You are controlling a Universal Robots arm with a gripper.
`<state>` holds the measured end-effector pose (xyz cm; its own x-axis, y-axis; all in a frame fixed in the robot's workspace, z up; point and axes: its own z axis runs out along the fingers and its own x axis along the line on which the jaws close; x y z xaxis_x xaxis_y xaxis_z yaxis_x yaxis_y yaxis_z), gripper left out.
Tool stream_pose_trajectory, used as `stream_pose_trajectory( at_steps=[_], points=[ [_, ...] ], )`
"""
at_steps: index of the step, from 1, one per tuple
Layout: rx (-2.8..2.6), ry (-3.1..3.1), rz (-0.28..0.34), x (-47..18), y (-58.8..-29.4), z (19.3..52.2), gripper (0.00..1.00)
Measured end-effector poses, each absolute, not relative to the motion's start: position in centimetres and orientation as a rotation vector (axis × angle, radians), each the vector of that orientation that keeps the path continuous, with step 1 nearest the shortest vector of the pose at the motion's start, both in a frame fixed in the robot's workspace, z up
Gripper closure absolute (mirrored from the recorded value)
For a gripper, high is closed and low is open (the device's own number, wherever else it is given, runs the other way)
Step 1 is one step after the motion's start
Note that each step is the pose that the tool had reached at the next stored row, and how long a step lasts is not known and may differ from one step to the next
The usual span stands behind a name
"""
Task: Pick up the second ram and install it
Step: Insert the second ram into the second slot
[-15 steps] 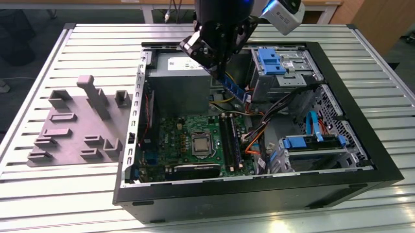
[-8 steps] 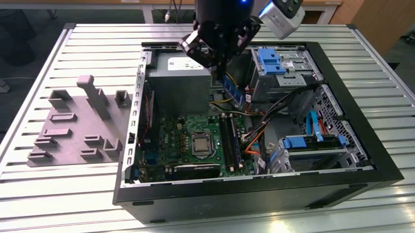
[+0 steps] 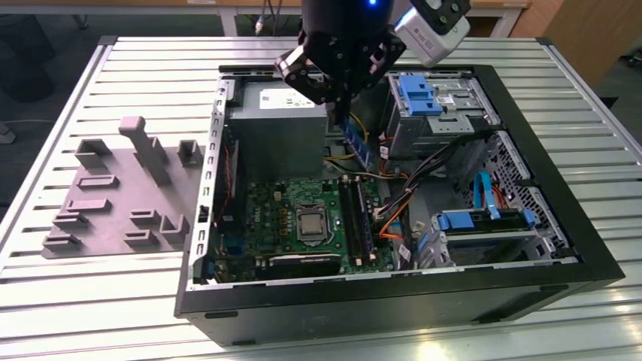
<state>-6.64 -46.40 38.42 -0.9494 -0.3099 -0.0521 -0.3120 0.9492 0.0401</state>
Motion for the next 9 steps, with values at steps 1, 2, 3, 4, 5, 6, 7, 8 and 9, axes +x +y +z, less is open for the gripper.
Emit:
stream_pose_trajectory(
  at_steps=[1, 2, 3, 4, 5, 6, 7, 8, 9],
  points=[
    [-0.471, 3.059, 0.074, -6.63, -46.41, 38.41, 0.86],
    [-0.456, 3.061, 0.073, -6.63, -46.41, 38.41, 0.86],
    [-0.444, 3.063, 0.073, -6.63, -46.41, 38.40, 0.86],
    [-0.436, 3.064, 0.073, -6.64, -46.41, 38.40, 0.86],
    [-0.433, 3.064, 0.073, -6.63, -46.41, 38.40, 0.86],
    [-0.433, 3.064, 0.073, -6.63, -46.41, 38.40, 0.86],
    [-0.432, 3.064, 0.073, -6.63, -46.41, 38.40, 0.86],
    [-0.432, 3.064, 0.073, -6.63, -46.40, 38.40, 0.86],
    [-0.432, 3.064, 0.073, -6.64, -46.41, 38.40, 0.86]
  ],
)
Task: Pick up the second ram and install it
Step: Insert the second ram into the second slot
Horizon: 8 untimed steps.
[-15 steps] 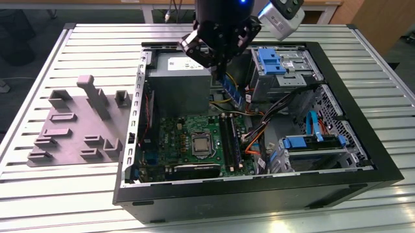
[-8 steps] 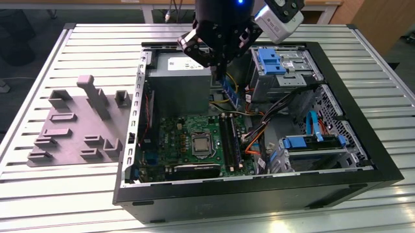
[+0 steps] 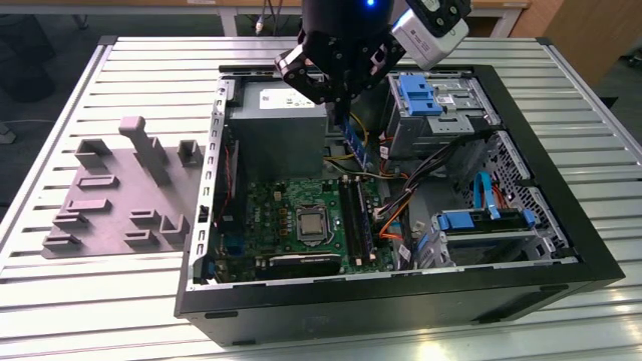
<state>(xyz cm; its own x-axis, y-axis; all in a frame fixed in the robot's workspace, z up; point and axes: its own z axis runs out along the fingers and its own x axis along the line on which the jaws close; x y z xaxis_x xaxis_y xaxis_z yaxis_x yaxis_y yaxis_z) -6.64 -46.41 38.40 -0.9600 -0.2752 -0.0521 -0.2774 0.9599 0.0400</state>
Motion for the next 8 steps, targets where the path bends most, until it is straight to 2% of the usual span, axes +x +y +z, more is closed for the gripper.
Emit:
stream_pose_trajectory(
  at_steps=[8],
  points=[
    [-0.432, 3.064, 0.073, -6.63, -46.40, 38.40, 0.86]
  ],
)
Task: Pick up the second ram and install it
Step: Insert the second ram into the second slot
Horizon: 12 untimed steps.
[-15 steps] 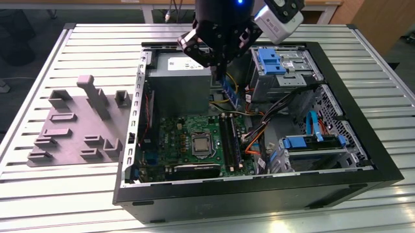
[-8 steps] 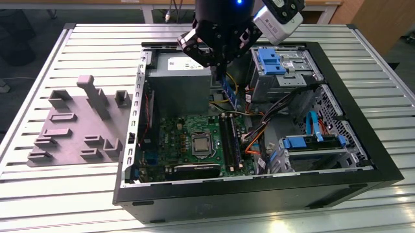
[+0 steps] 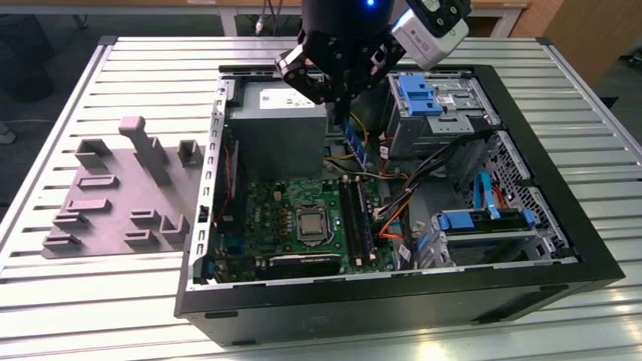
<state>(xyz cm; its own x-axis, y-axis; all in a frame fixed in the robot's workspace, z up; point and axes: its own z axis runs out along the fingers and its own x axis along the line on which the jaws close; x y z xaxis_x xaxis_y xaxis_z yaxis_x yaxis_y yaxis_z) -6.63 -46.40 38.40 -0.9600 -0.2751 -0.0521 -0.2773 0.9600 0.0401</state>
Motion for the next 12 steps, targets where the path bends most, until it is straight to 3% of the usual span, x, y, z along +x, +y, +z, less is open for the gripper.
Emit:
stream_pose_trajectory(
  at_steps=[12],
  points=[
    [-0.283, 3.080, 0.069, -6.63, -46.41, 38.37, 0.86]
  ],
)
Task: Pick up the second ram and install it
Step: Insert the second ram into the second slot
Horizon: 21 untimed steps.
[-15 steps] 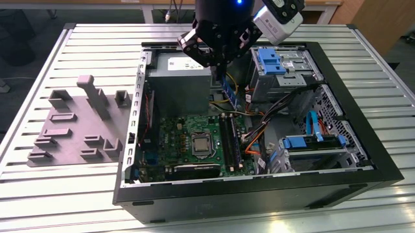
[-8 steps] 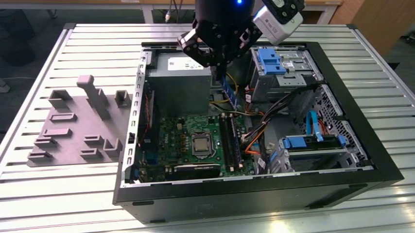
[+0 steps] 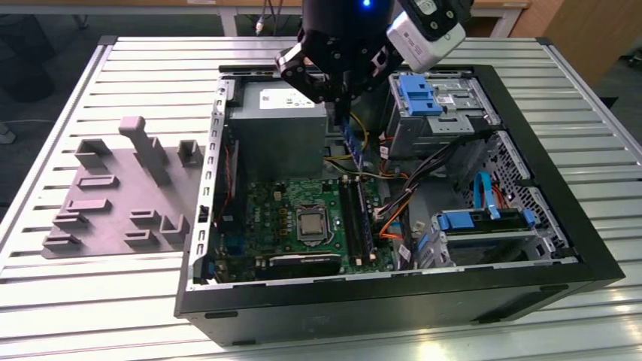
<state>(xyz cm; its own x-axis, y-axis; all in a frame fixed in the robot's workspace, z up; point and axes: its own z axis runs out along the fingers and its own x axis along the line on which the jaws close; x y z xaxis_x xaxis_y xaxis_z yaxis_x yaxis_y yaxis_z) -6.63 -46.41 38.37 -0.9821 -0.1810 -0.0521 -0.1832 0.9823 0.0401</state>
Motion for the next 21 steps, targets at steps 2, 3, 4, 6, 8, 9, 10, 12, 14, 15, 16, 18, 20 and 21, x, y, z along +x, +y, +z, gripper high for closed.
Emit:
stream_pose_trajectory(
  at_steps=[2, 3, 4, 6, 8, 9, 10, 12, 14, 15, 16, 18, 20, 21],
  points=[
    [-0.249, 3.082, 0.068, -6.63, -46.40, 38.37, 0.86],
    [-0.243, 3.083, 0.068, -6.63, -46.41, 38.37, 0.86],
    [-0.242, 3.083, 0.068, -6.63, -46.41, 38.37, 0.86],
    [-0.242, 3.083, 0.068, -6.63, -46.40, 38.36, 0.86],
    [-0.241, 3.083, 0.068, -6.63, -46.40, 38.34, 0.86],
    [-0.241, 3.083, 0.068, -6.63, -46.40, 38.33, 0.86],
    [-0.241, 3.083, 0.068, -6.63, -46.40, 38.32, 0.86],
    [-0.241, 3.083, 0.068, -6.63, -46.40, 38.29, 0.86],
    [-0.241, 3.083, 0.068, -6.63, -46.40, 38.26, 0.86],
    [-0.241, 3.083, 0.068, -6.63, -46.40, 38.23, 0.86],
    [-0.241, 3.083, 0.068, -6.63, -46.40, 38.19, 0.86],
    [-0.240, 3.083, 0.067, -6.63, -46.41, 38.08, 0.86],
    [-0.221, 3.083, 0.062, -6.64, -46.40, 37.98, 0.86],
    [-0.205, 3.084, 0.061, -6.64, -46.40, 37.94, 0.86]
  ],
)
